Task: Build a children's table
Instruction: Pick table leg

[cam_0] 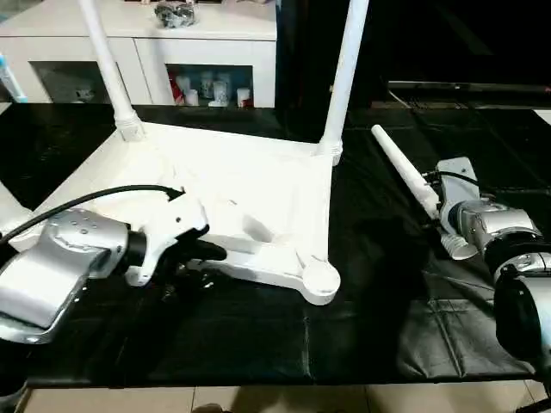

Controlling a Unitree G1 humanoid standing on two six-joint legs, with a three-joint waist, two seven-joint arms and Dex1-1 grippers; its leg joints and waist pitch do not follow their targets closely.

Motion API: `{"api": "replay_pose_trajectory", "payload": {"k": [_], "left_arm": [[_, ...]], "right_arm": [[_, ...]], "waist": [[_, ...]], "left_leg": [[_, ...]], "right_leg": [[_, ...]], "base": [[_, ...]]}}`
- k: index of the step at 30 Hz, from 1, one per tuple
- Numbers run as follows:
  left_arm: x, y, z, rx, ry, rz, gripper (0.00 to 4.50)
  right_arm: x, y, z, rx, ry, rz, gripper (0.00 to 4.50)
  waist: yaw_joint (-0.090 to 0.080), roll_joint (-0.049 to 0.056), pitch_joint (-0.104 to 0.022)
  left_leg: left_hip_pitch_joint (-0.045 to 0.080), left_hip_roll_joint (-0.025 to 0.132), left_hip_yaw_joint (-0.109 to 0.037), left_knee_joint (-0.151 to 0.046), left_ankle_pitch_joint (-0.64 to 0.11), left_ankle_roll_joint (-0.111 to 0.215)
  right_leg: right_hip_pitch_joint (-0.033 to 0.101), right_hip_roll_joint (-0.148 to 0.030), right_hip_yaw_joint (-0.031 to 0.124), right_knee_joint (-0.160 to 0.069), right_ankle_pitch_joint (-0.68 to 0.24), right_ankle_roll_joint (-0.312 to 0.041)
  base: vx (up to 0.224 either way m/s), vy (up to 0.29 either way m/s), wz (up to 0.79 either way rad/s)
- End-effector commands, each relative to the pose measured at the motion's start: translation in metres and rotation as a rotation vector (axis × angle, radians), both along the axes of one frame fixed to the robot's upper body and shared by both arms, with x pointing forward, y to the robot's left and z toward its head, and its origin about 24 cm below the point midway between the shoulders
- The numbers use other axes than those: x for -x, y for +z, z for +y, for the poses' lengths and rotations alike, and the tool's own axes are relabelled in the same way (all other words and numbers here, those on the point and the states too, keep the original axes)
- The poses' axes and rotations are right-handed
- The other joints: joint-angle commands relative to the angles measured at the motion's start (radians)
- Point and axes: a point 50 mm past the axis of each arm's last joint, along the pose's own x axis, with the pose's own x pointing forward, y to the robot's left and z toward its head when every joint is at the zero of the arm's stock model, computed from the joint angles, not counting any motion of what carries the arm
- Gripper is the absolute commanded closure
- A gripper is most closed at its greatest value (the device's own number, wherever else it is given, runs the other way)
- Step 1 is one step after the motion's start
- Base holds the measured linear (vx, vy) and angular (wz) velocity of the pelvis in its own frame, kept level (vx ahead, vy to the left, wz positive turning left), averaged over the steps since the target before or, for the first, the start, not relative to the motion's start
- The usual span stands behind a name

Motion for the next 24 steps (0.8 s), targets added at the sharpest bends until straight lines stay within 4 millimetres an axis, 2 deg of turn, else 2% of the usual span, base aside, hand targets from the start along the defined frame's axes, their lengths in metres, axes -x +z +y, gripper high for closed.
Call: {"api": "replay_pose_trajectory", "payload": {"k": [1,8,9,16,20,22,24], "left_arm": [[0.001,0.005,-0.001,-0.007,-0.007,-0.014,1.58],[0.001,0.005,-0.003,-0.005,-0.019,-0.009,1.21],[0.001,0.005,-0.003,-0.005,-0.019,-0.009,1.14],[0.002,0.006,-0.005,0.003,-0.033,0.007,0.54],[0.0,0.005,-0.006,0.005,-0.034,0.013,0.21],[-0.002,0.005,-0.009,0.017,-0.034,0.011,0.06],[-0.005,0.006,-0.011,0.035,-0.025,-0.006,0.0]], "right_arm": [[0.005,-0.003,-0.005,-0.015,-0.01,0.051,0.8],[0.012,-0.006,-0.007,-0.057,0.007,0.154,1.19],[0.012,-0.006,-0.007,-0.059,0.009,0.157,1.35],[0.02,-0.012,-0.01,-0.034,0.082,0.254,1.87],[0.023,-0.012,-0.012,-0.03,0.096,0.286,2.21],[0.023,-0.012,-0.013,-0.021,0.1,0.292,2.36],[0.022,-0.01,-0.015,-0.016,0.086,0.274,2.46]], "waist": [[0.004,0.006,-0.062],[0.007,0.008,-0.061],[0.007,0.009,-0.061],[0.006,0.007,-0.061],[0.006,0.004,-0.06],[0.004,-0.008,-0.059],[0.005,-0.006,-0.059]], "left_leg": [[0.011,0.034,-0.017,-0.065,-0.322,-0.019],[0.012,0.034,-0.018,-0.064,-0.335,-0.02],[0.011,0.035,-0.019,-0.065,-0.338,-0.021],[0.011,0.035,-0.02,-0.063,-0.342,-0.019],[0.012,0.036,-0.021,-0.064,-0.343,-0.019],[0.014,0.036,-0.019,-0.063,-0.341,-0.019],[0.015,0.035,-0.019,-0.062,-0.334,-0.02]], "right_leg": [[0.048,-0.075,0.054,-0.084,-0.45,-0.149],[0.045,-0.076,0.053,-0.088,-0.476,-0.14],[0.046,-0.076,0.052,-0.087,-0.477,-0.141],[0.045,-0.077,0.051,-0.089,-0.495,-0.137],[0.044,-0.077,0.051,-0.091,-0.507,-0.132],[0.043,-0.078,0.051,-0.094,-0.525,-0.123],[0.042,-0.079,0.051,-0.096,-0.538,-0.115]], "base": [[0.0,0.0,0.0],[0.0,0.0,0.0],[0.0,0.0,0.0],[0.0,0.0,0.0],[0.0,0.0,0.0],[0.0,0.0,0.0],[0.0,0.0,0.0]]}}
